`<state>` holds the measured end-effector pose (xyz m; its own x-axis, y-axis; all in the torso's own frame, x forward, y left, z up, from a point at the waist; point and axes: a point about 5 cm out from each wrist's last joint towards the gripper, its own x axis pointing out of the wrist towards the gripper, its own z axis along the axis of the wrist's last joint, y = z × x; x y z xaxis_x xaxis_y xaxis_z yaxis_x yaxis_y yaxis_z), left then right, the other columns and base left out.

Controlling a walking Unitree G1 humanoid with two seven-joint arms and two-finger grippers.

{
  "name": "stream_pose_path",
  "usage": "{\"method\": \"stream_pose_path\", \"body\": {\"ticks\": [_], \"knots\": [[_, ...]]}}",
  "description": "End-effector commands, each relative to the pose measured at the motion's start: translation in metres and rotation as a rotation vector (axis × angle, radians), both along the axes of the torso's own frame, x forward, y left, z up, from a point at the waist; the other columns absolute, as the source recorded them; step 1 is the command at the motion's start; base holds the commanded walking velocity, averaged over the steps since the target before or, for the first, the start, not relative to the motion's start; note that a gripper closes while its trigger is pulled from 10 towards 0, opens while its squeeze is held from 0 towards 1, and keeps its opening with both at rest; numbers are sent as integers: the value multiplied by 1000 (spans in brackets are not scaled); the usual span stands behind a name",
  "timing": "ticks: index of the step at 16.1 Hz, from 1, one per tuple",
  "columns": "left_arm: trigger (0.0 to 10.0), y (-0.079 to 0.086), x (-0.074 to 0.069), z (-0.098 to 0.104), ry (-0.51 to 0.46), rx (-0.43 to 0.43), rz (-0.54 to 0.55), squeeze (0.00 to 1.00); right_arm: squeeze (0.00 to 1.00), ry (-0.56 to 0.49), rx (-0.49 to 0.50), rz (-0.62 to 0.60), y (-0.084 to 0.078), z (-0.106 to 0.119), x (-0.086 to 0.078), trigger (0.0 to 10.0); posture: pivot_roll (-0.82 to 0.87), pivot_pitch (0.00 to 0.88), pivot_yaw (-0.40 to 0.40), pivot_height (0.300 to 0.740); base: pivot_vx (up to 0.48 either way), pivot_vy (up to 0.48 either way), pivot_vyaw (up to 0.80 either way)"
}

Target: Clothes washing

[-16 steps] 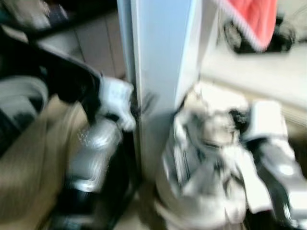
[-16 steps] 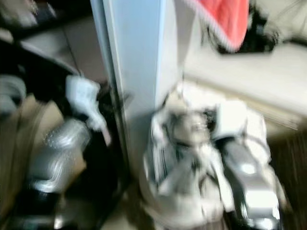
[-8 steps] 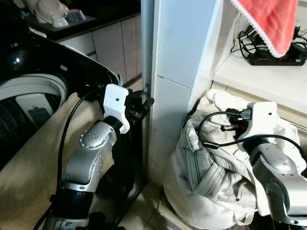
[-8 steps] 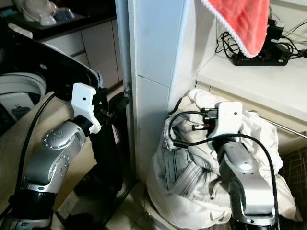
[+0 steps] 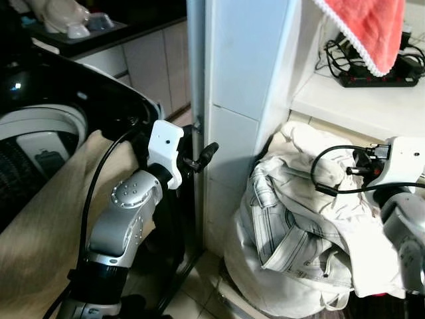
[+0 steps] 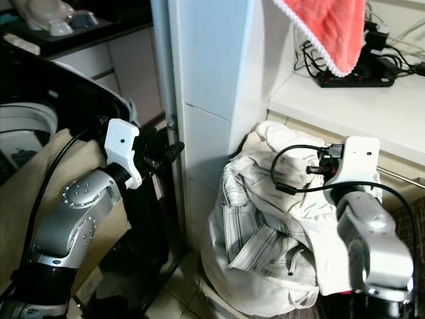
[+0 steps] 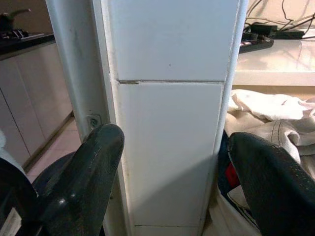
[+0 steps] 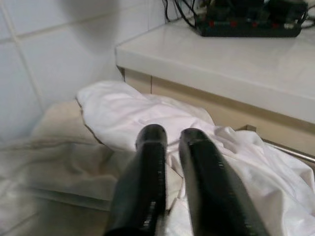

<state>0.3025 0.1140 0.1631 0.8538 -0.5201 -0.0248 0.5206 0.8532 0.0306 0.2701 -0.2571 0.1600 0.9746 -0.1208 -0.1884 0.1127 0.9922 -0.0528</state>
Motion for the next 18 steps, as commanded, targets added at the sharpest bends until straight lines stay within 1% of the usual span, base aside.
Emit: {"method": "stream_pose_path", "body": {"ticks": [1, 2, 4, 5, 6, 8, 10, 11, 12, 13, 14, 15, 16, 18], "knots": [[10000, 0, -2, 4, -19, 11, -3, 0, 1000, 9, 12, -5, -7, 2, 1, 10000, -83, 0, -5, 740, 0, 0, 0], [10000, 0, -3, 4, -19, 11, -9, 0, 1000, 28, 15, -12, -13, 0, 1, 10000, -83, 0, -5, 740, 0, 0, 0], [10000, -3, -7, 5, -23, 1, -68, 0, 1000, 63, 17, -45, -26, -2, 0, 10000, -83, 0, -12, 740, 0, 0, 0], [10000, -6, -13, 7, -30, -8, -152, 0, 1000, 97, 21, -102, -39, -6, 0, 10000, -84, 0, -14, 740, 0, 0, 0], [10000, -9, -23, 11, -43, -13, -279, 0, 1000, 123, 30, -183, -55, -9, 0, 10000, -84, 0, -14, 740, 0, 0, 0], [10000, -12, -33, 14, -35, -9, -404, 0, 1000, 105, 79, -220, -65, -8, 2, 10000, -90, 0, -2, 740, 0, 0, 0], [10000, -14, -37, 13, -32, 19, -455, 0, 1000, 121, 110, -234, -69, -13, 4, 10000, -89, 0, 2, 740, 0, 0, 0], [10000, -15, -39, 12, -22, 38, -487, 0, 1000, 166, 137, -244, -73, -21, 5, 10000, -83, 0, 5, 740, 0, 0, 0], [10000, -15, -40, 12, -18, 44, -499, 0, 1000, 184, 144, -245, -74, -24, 5, 10000, -81, 0, 4, 740, 0, 0, 0], [10000, -15, -44, 11, 6, 62, -537, 0, 1000, 261, 143, -260, -75, -35, 3, 10000, -77, 0, 4, 740, 0, 0, 0], [10000, -15, -46, 10, 19, 69, -554, 0, 620, 287, 145, -262, -75, -39, 2, 10000, -77, 0, 4, 740, 0, 0, 0], [10000, -14, -48, 9, 34, 72, -567, 0, 620, 305, 149, -262, -75, -41, 1, 10000, -73, 0, 1, 740, 0, 0, 0], [10000, -14, -50, 9, 53, 69, -585, 0, 0, 329, 160, -265, -76, -46, 0, 10000, -73, 0, 1, 740, 0, 0, 0], [10000, -14, -52, 9, 62, 69, -598, 0, 0, 362, 176, -272, -78, -56, -5, 10000, -76, 0, 2, 740, 0, 0, 0]]}}
